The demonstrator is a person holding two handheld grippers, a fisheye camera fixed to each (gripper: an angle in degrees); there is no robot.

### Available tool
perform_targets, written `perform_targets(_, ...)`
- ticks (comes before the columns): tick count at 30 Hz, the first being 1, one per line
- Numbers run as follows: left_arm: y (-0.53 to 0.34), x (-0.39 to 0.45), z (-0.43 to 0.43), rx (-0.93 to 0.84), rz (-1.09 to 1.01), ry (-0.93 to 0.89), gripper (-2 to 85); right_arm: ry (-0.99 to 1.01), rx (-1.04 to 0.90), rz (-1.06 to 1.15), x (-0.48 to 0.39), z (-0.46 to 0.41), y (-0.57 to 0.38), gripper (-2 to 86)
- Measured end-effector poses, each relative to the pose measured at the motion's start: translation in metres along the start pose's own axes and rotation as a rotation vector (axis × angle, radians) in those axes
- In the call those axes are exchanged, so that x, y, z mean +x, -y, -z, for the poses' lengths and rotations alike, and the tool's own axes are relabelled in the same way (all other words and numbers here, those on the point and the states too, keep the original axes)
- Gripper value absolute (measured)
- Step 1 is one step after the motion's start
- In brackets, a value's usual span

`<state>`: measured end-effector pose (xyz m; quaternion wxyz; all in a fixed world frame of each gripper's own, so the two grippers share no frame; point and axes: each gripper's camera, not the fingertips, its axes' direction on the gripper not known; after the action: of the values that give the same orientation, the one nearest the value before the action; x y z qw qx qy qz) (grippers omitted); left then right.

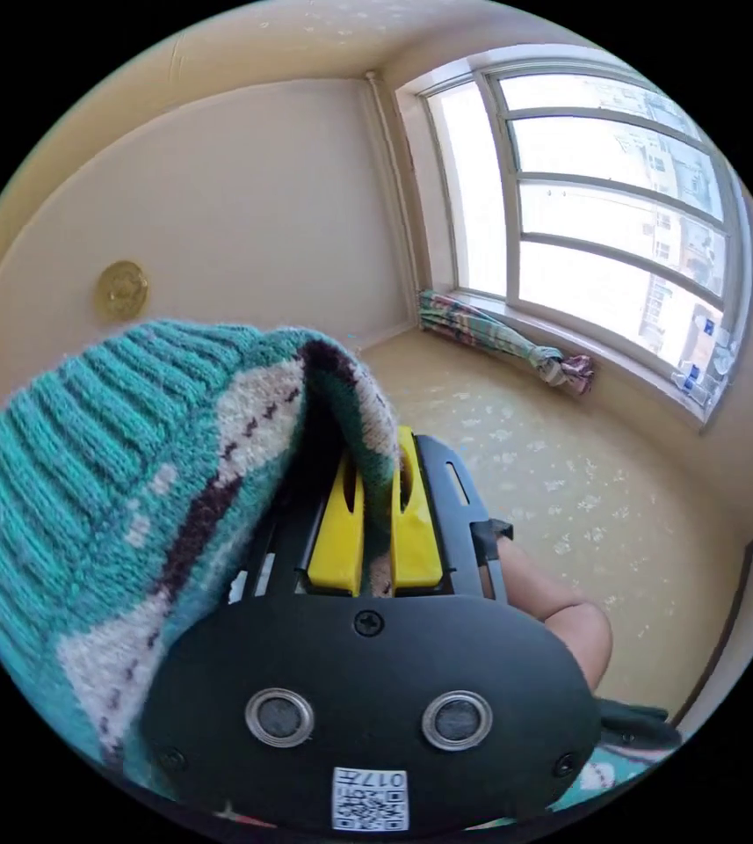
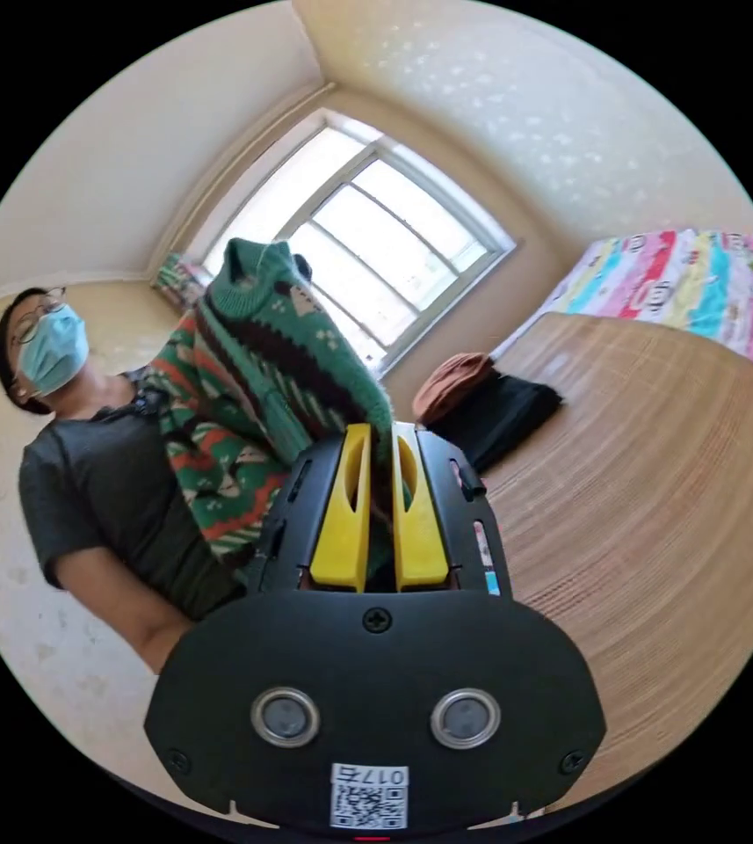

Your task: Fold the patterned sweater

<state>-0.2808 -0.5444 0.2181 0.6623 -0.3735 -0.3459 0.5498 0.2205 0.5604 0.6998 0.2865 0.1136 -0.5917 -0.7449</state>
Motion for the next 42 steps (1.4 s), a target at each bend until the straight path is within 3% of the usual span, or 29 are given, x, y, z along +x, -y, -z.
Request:
perform_targets(5,0.015,0.005,0.044,-0.173,0.189,0.731,4.3,-0.763,0.087,-0.144,-0.108,0.012,0.023,3.0)
perform_targets(8,0.012,-0.005,0.054,-0.345,0.301,1.019,4.2,-1.082,0.223,-0.2,-0.166,0.016,0.025,3.0)
perform_targets(14,-0.03,-0.023,0.113,-0.526,0.54,1.441,3.8,-1.536,0.408,-0.049,-0.286,0.008,0.049,3.2)
perform_targets(18,-0.051,-0.046,0.112,-0.664,0.479,1.592,3.8,-1.791,0.512,0.102,-0.365,-0.019,0.062,3.2)
perform_targets(20,-0.049,-0.065,0.093,-0.805,0.351,1.693,3.7,-1.883,0.667,0.206,-0.417,-0.032,0.056,3.2)
perform_targets(25,-0.011,-0.125,0.047,-1.06,0.125,1.861,3.1,-2.0,0.921,0.416,-0.481,-0.039,0.056,3.1)
perform_targets(30,0.064,-0.186,0.061,-1.056,0.109,1.974,3.9,-2.034,0.886,0.465,-0.447,0.004,0.106,2.9)
perform_targets(33,0.116,-0.228,0.135,-1.059,0.23,2.212,6.1,-1.911,0.636,0.336,-0.355,0.059,0.166,2.6)
perform_targets(36,0.149,-0.249,0.255,-1.099,0.388,2.571,11.0,-1.672,0.311,0.108,-0.197,0.115,0.225,2.2)
perform_targets(38,0.149,-0.234,0.36,-1.019,0.659,2.851,12.1,-1.411,-0.013,-0.284,-0.042,0.147,0.249,1.9)
perform_targets(40,0.121,-0.209,0.42,-0.91,0.866,2.873,10.2,-1.244,-0.187,-0.456,0.046,0.149,0.237,1.6)
perform_targets(42,0.074,-0.184,0.471,-0.855,1.088,2.765,8.5,-1.104,-0.284,-0.551,0.105,0.143,0.215,1.3)
